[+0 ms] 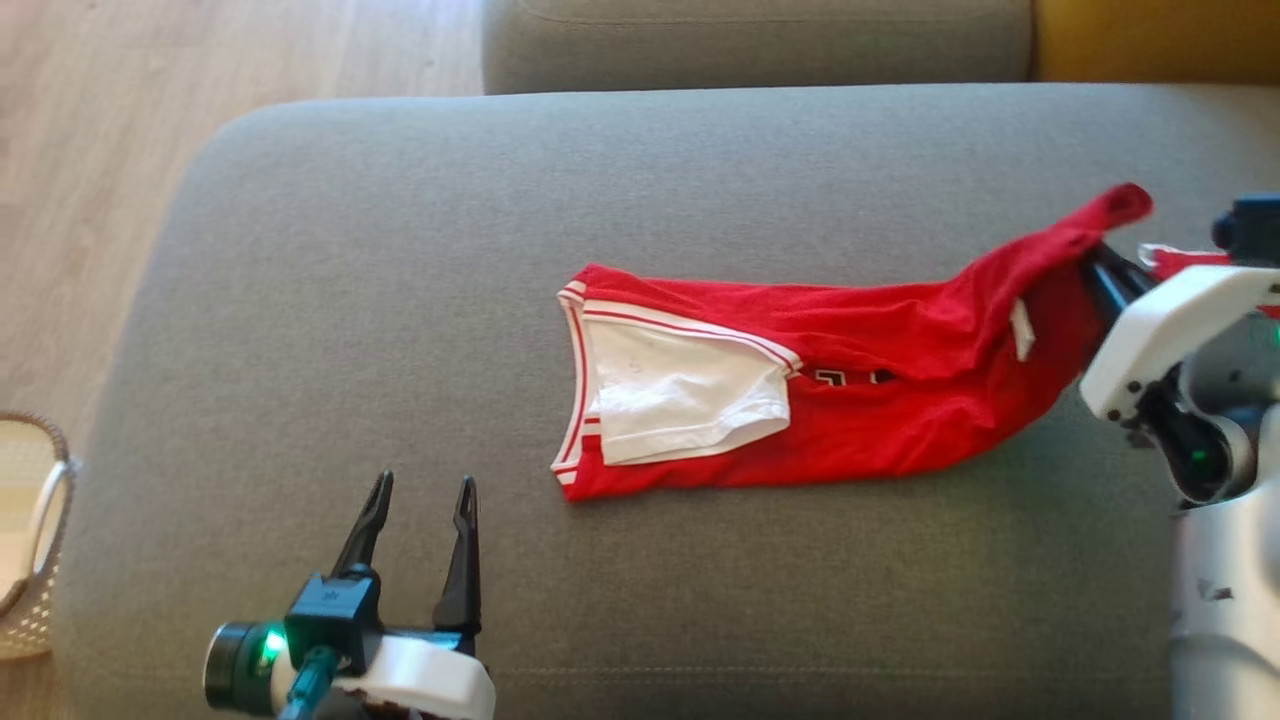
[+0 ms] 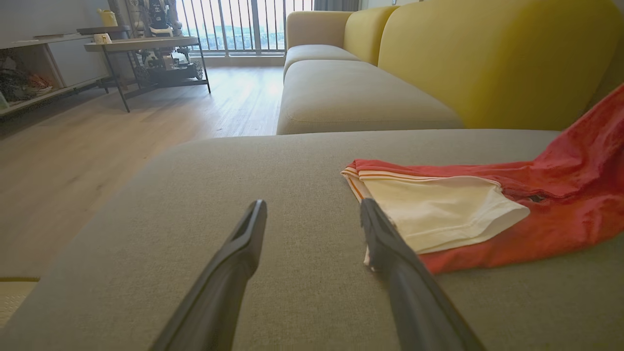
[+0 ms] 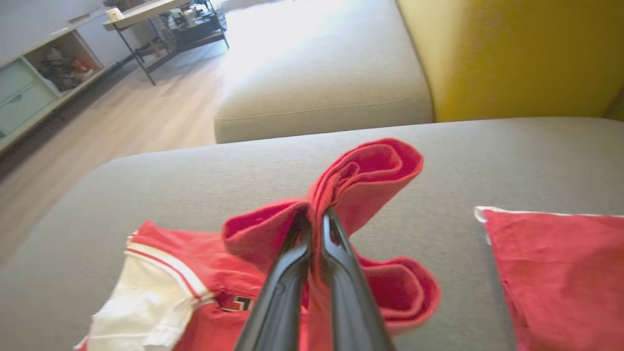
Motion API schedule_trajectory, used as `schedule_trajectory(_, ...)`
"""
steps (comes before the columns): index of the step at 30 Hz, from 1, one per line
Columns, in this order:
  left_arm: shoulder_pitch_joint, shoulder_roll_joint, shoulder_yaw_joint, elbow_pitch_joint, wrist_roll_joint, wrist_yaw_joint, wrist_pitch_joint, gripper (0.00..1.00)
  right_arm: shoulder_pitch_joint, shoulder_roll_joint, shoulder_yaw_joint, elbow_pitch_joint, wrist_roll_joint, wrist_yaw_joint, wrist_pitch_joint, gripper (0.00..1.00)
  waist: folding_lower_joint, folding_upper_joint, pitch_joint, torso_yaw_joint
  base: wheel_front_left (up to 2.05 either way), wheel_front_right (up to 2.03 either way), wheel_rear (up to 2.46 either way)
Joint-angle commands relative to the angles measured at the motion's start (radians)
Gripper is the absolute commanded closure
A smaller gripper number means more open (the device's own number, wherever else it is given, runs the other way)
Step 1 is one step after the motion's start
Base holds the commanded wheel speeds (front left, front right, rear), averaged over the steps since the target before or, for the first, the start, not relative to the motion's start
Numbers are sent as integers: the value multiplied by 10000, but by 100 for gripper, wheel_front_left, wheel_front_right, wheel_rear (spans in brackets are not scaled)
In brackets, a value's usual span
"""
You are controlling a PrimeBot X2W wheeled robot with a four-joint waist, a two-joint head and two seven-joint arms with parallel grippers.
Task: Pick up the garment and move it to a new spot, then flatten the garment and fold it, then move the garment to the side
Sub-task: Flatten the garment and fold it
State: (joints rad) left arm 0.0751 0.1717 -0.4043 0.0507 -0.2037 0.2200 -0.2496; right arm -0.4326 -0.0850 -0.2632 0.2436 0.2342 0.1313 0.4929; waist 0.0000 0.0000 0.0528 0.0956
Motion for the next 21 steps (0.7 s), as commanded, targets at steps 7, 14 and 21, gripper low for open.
schedule_trajectory(7, -204, -193, 431, -249, 198, -92, -122, 0, -110, 319, 859, -1240, 1038, -6, 700, 100, 0, 0, -70, 567, 0, 0, 0)
schedule_trajectory(14, -238, -352, 406, -161, 336, -272, -122, 0, -568, 345, 2438, 358, 2785, -6, -517, 100, 0, 0, -73, 1484, 0, 0, 0)
schedule_trajectory(21, -221, -473, 382, -63, 399, -389, -122, 0, -1295, 346, 3910, 2198, 3604, -6, -1556, 100, 0, 0, -34, 2197, 0, 0, 0)
